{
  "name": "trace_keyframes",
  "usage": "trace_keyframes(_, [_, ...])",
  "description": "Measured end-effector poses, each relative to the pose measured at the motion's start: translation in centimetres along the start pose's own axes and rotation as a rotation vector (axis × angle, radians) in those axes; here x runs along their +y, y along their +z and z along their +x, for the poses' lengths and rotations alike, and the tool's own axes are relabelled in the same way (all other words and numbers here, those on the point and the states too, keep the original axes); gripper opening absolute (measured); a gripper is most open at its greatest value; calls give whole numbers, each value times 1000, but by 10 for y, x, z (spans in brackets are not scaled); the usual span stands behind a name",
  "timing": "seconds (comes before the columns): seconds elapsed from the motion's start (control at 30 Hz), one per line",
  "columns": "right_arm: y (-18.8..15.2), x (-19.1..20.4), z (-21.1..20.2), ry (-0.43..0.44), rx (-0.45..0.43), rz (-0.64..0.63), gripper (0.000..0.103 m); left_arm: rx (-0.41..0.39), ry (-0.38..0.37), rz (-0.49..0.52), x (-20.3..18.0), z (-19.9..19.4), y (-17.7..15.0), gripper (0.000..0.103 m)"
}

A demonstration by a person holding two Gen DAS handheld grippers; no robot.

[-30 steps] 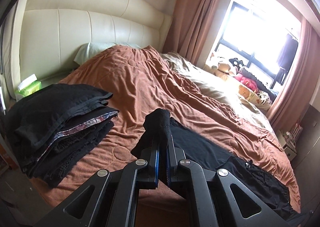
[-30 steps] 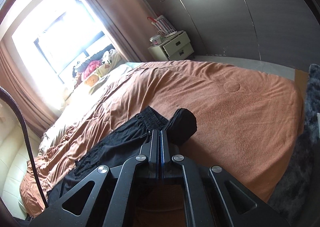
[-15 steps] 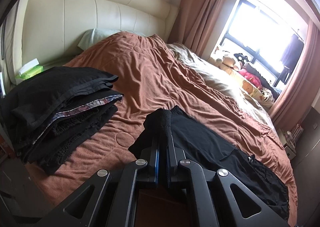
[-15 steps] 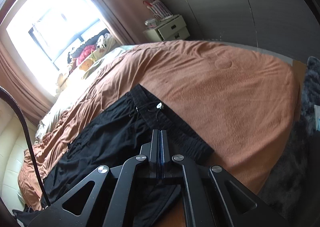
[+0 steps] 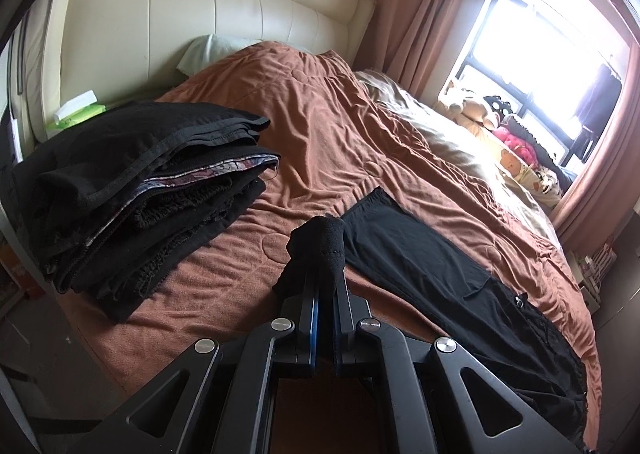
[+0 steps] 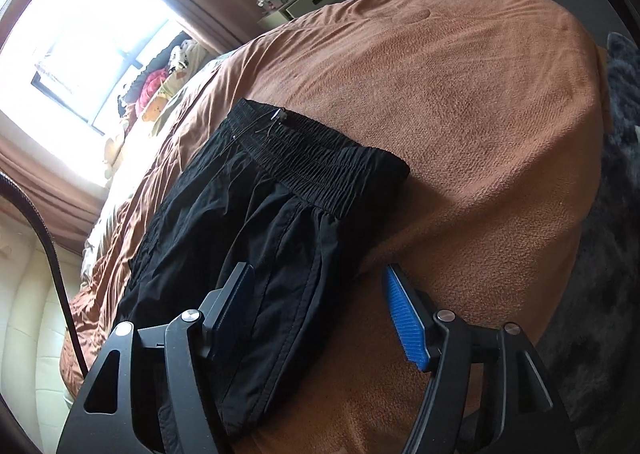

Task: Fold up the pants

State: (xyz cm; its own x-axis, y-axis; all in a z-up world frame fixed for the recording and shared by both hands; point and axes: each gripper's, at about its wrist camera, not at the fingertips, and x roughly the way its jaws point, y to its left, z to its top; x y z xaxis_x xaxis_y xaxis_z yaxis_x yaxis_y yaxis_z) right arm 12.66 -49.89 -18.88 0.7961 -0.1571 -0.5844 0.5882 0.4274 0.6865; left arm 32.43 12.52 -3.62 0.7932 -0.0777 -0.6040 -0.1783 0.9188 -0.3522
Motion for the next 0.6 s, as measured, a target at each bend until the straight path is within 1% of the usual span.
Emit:
trace_keyframes(0.1, [4,0,5,5,-9,10,65,7,4,-7,5,1,-3,6])
trace_keyframes(0.27, [0,-7,12,19,-7,32,65,11,10,-10,7,2,-6,6])
trace_keyframes(0.33, [1,-6,14,10,-15,20,55,12,13,-10,8,2,-6,6])
trace_keyframes(0.37, [2,-6,15,2,-15,15,42,11,13,-10,8,2,-7,6])
trace_keyframes(0.4, [4,-7,16,-6,-15,13,26,10,12,-11,8,2,-7,6])
trace_keyframes(0.47, [7,-8,14,-8,-22,15,7,5,9,-12,7,2,-6,6])
trace_keyframes(0.53, [10,-4,5,18,-46,9,3,-1,5,-13,5,2,-4,6])
trace_keyframes(0.6, [14,3,-6,31,-83,-22,1,-8,-1,-13,1,2,0,6])
